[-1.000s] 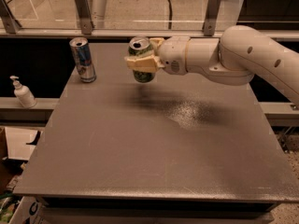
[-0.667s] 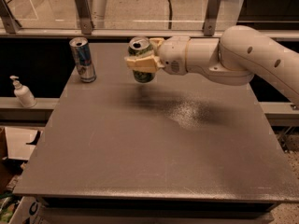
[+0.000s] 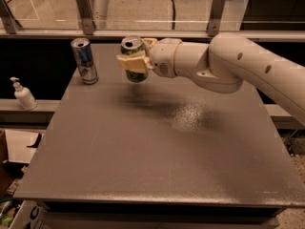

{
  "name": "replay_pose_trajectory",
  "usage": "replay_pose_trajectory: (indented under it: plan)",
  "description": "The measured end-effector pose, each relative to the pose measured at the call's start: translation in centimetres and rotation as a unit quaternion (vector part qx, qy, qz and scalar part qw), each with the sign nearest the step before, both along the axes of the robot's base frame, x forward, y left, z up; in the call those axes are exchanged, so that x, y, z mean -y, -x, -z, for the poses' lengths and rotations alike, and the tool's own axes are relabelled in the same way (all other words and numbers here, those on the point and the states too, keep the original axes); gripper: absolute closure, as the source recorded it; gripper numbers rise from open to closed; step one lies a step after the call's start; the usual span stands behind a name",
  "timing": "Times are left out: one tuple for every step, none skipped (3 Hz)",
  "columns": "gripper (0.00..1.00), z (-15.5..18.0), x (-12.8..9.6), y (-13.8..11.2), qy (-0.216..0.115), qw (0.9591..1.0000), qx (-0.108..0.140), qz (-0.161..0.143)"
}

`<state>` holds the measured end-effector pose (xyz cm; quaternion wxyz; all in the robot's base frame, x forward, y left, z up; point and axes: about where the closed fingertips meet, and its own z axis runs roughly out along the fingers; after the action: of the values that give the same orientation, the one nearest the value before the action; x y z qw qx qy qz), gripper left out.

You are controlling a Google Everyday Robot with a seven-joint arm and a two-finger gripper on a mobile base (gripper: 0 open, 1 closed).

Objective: Move green can near redbull can

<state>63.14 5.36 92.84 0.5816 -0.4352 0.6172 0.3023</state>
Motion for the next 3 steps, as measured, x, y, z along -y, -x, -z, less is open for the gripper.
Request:
replay_pose_trajectory:
  plan:
    - [1.0,0.6,-2.6,-1.2,0.001,0.9998,-0.009,0.02]
    - [1.0,2.0,-4.8,-2.2,0.002,0.999,-0.032,0.033]
    - [1.0,3.5,-6.7,-3.0,0.003,0.9977,-0.056,0.039]
